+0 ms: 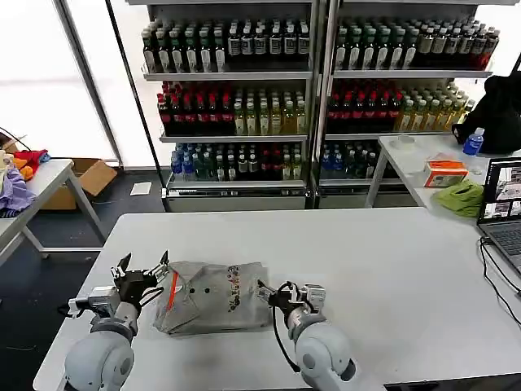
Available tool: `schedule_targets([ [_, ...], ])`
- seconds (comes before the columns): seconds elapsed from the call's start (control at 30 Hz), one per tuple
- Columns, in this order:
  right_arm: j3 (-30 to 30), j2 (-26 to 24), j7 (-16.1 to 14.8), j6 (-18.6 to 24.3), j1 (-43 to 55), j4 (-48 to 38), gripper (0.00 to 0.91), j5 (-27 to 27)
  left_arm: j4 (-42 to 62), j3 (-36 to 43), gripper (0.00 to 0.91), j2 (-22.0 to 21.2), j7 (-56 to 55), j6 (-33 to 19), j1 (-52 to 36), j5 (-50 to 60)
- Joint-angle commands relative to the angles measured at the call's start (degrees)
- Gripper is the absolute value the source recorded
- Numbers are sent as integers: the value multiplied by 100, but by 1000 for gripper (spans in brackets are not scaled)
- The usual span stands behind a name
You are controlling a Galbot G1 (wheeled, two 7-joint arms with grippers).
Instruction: Fold and organize the clothes.
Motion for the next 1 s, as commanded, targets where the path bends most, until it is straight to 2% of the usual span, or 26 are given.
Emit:
schedule_targets([
  [0.03,-345,353,133,-2,227,-452,836,50,-28,-361,907,48,-39,4,181,34],
  [0.13,-386,422,117,-1,231,-506,786,-54,11,-373,907,51,-39,9,190,23],
  [0.2,-412,444,108,-2,232,-509,514,-118,16,-378,907,49,-43,13,198,24],
  [0.27,-438,456,104,0,238,-506,353,-143,23,-382,907,40,-44,15,207,23],
  [0.3,-449,455,111,-1,241,-501,191,-153,24,-386,907,31,-43,19,212,20],
  [0.33,-452,442,101,0,255,-493,71,-165,24,-388,907,19,-43,22,212,16],
  [0.37,-456,426,85,0,260,-481,0,-182,24,-390,907,3,-48,31,207,15],
  [0.6,-407,238,97,2,220,-346,0,-283,17,-381,907,-145,-65,55,198,17],
  [1.0,-162,-123,-110,5,4,-157,0,-521,-73,-489,907,-275,-62,43,298,23],
])
